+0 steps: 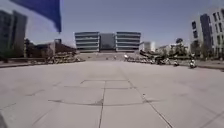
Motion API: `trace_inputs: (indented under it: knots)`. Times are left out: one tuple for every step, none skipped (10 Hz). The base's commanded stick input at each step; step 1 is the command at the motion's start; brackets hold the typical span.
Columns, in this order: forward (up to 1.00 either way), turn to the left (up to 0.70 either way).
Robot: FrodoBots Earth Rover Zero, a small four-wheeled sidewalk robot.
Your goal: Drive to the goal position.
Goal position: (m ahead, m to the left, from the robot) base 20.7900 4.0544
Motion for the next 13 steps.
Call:
trace_inputs:
  knots:
    - [1.0,-0.25]
    - [1.0,0.0]
    - [1.0,0.0]
    - [1.0,0.0]
    - [1.0,0.0]
    - [1.0,0.0]
    - [1.0,0.0]
    - [1.0,0.0]
    - [1.0,0.0]
    - [1.0,0.12]
    - [1.0,0.31]
    - [1.0,0.0]
    - [1.0,0.0]
